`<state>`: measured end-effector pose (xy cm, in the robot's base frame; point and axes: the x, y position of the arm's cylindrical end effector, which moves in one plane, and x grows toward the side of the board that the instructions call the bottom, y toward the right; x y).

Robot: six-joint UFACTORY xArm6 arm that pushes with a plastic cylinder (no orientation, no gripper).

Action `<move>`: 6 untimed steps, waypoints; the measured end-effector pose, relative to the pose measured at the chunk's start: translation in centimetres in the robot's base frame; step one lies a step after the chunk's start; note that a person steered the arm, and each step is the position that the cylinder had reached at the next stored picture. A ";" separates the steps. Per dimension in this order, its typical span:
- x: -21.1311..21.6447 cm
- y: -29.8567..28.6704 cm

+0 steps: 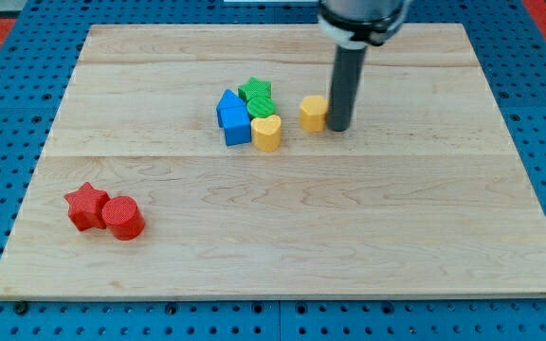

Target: Move the hexagon into the green circle

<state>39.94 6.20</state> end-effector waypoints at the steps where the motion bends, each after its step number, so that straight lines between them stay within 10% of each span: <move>1: 0.2 1.2; 2: -1.1 6.5; 5: -2.7 -2.8; 6: -0.3 3.6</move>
